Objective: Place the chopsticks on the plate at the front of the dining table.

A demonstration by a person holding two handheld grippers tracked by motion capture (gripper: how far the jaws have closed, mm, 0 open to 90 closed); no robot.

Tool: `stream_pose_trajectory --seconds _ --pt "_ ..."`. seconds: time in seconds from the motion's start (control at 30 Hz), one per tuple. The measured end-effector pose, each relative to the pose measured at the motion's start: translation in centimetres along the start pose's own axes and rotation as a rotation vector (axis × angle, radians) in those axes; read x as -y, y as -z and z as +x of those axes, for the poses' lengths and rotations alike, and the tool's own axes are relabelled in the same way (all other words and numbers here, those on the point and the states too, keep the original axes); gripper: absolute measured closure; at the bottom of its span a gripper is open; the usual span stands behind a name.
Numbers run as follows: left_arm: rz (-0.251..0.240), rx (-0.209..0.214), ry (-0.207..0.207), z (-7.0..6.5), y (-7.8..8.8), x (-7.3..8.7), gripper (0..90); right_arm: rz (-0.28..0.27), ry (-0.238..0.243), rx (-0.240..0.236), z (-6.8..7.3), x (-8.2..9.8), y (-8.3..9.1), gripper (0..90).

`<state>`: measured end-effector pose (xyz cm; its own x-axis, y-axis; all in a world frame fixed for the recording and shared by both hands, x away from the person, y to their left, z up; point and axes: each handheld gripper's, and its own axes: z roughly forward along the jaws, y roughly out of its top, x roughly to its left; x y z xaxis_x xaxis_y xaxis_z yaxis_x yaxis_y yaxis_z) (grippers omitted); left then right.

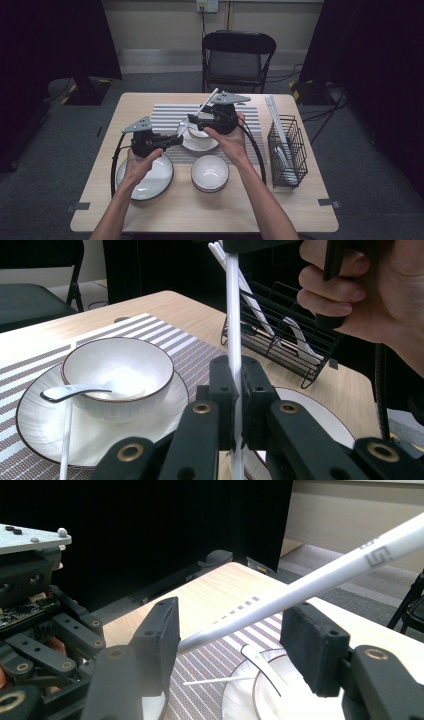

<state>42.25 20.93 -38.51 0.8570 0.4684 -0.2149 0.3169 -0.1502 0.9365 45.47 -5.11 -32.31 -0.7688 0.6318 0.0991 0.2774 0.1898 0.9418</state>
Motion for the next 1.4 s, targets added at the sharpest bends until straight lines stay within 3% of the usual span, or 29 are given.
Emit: stream_pose_trajectory --seconds 1.17,1.4 --pt "0.016 -0.008 -0.006 -0.3 -0.4 0.0 86.1 0.020 -0.032 0.028 -1.4 1.4 0.6 34.0" --pt "0.006 -0.011 -0.004 -0.1 -0.1 0.0 86.1 0.017 -0.051 0.023 -1.7 1.7 0.9 26.3"
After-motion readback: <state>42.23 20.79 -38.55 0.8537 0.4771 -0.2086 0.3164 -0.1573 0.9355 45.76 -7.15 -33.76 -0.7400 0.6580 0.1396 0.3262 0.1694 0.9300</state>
